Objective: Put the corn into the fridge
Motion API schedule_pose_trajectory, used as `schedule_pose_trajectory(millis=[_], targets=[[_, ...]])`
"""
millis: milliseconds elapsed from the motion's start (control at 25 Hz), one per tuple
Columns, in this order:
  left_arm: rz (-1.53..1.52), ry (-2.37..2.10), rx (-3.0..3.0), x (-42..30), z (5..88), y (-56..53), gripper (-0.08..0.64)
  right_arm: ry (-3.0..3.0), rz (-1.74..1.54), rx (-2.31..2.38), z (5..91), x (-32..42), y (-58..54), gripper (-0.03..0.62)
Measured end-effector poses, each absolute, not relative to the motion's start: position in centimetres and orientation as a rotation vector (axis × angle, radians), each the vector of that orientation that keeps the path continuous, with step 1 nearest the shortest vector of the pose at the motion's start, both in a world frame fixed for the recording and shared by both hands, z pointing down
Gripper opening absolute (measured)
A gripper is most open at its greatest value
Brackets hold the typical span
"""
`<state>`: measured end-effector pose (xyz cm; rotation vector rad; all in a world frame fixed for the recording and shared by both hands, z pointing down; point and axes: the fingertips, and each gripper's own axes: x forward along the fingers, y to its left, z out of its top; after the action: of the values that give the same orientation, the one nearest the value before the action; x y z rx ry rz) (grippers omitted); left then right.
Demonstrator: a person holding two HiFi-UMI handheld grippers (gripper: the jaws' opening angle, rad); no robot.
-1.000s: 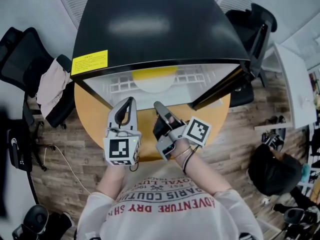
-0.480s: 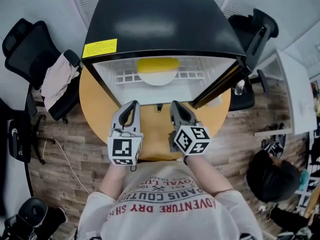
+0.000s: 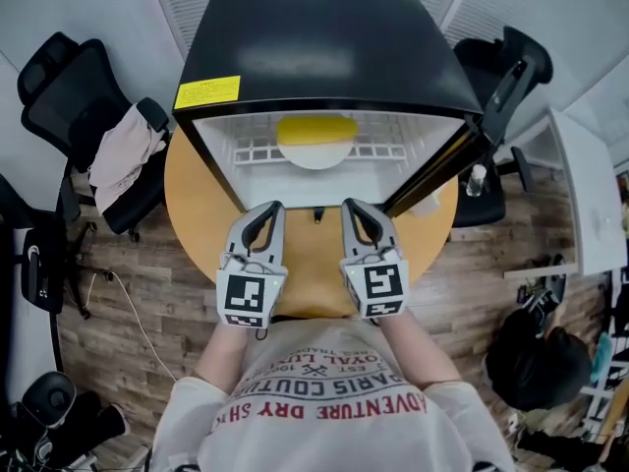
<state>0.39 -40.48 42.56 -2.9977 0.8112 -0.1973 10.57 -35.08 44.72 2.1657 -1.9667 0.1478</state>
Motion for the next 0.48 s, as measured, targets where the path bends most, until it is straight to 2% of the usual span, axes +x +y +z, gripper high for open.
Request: schedule_pose_trajectory(millis=[480], targets=[[-0.233, 0.74, -3.016, 1.32, 42.45, -40.1, 0.025, -2.0, 0.178, 2.145, 44.25, 10.13, -34.46, 0.029]])
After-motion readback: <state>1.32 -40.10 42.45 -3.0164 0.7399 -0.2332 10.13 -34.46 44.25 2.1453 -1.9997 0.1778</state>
